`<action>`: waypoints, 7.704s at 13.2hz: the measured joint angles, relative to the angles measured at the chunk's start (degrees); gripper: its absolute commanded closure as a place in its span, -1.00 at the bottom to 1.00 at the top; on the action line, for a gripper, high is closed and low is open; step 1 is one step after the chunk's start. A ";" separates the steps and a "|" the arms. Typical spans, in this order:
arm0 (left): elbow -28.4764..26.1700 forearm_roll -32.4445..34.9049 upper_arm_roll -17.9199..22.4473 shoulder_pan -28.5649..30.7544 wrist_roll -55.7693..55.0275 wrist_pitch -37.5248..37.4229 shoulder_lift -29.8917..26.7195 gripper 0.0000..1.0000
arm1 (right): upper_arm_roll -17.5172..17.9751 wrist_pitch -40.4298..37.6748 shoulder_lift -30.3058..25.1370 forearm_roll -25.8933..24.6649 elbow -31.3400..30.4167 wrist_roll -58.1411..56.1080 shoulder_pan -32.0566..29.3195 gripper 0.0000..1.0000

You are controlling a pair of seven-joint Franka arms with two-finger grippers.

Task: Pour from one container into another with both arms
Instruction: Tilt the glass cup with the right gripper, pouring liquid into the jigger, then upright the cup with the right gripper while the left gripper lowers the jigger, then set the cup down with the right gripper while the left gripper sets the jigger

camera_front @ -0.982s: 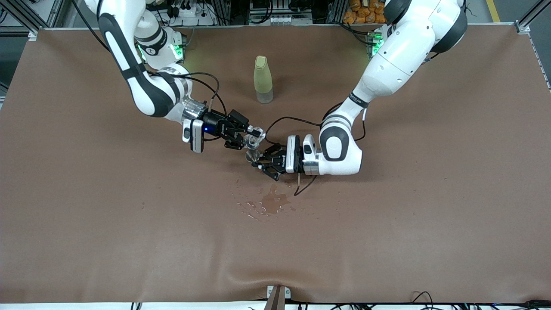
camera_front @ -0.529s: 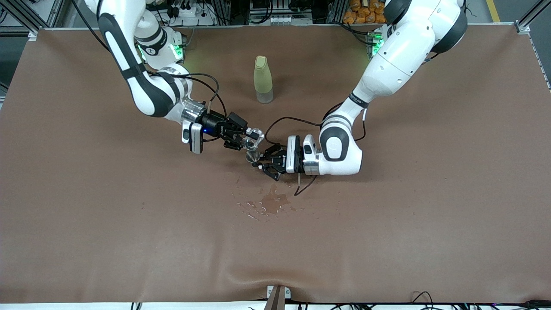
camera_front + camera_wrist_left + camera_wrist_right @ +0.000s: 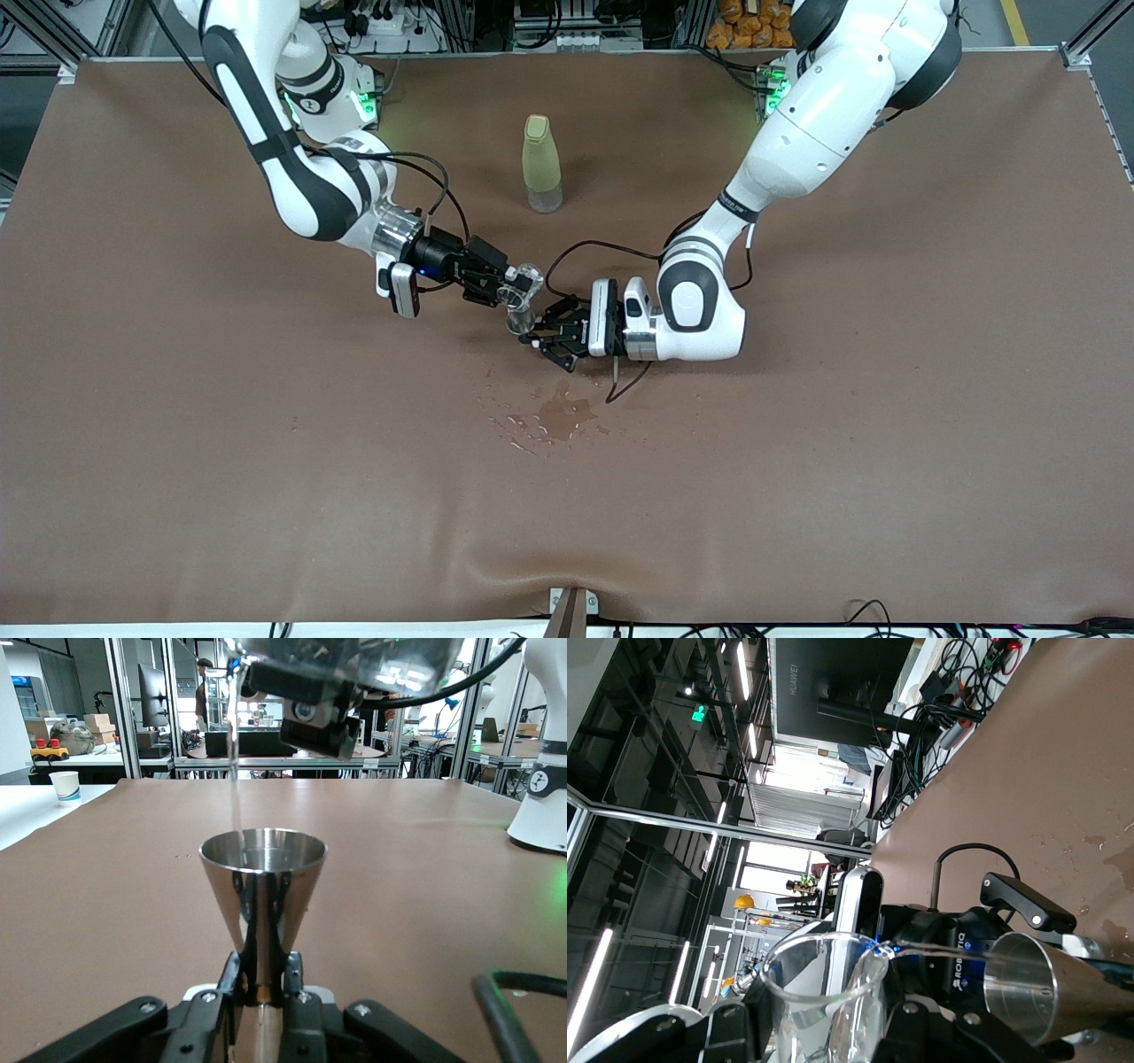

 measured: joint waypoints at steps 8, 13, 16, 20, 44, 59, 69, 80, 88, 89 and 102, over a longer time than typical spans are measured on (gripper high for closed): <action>-0.01 0.00 -0.07 -0.12 0.00 0.00 0.42 1.00 | 0.03 0.06 0.00 0.03 0.07 5.48 0.00 0.66; 0.00 -0.10 -0.11 -0.21 0.00 0.00 0.70 1.00 | 0.03 0.06 0.00 0.04 0.08 8.88 0.00 0.66; 0.02 -0.93 -0.12 -0.33 0.02 0.00 0.74 1.00 | 0.03 0.06 0.00 0.04 0.07 11.08 0.00 0.66; 0.11 -0.96 -0.13 -0.33 0.02 0.00 0.75 1.00 | 0.14 0.07 0.00 0.04 0.07 14.21 0.12 0.66; 1.07 -0.97 -0.02 0.63 0.02 0.00 0.99 1.00 | -1.05 0.29 -0.04 -9.03 2.78 26.29 -1.08 0.64; -4.34 18.46 0.01 23.74 -5.05 -21.19 -4.47 1.00 | -2.08 -34.32 16.35 -62.12 20.28 -15.72 -40.23 0.65; -14.81 30.44 0.02 47.28 -2.27 -29.23 -11.05 1.00 | -2.07 -38.26 27.39 -71.05 31.17 -41.42 -53.22 0.62; -17.63 32.28 1.17 57.38 8.16 -29.61 -6.86 1.00 | -1.99 -41.32 39.51 -71.76 38.76 -51.34 -55.72 0.55; -16.60 33.10 3.24 59.40 8.36 -29.61 -3.82 1.00 | -2.01 -41.29 41.91 -72.61 39.16 -53.56 -57.35 0.06; -16.48 33.12 3.52 59.41 8.38 -29.61 -3.66 1.00 | -2.02 -41.29 41.95 -72.62 39.26 -53.56 -57.36 0.03; -15.96 33.18 3.86 59.40 8.35 -29.62 -3.06 -0.46 | -2.53 -45.25 41.43 -74.99 41.27 -47.08 -58.13 -0.55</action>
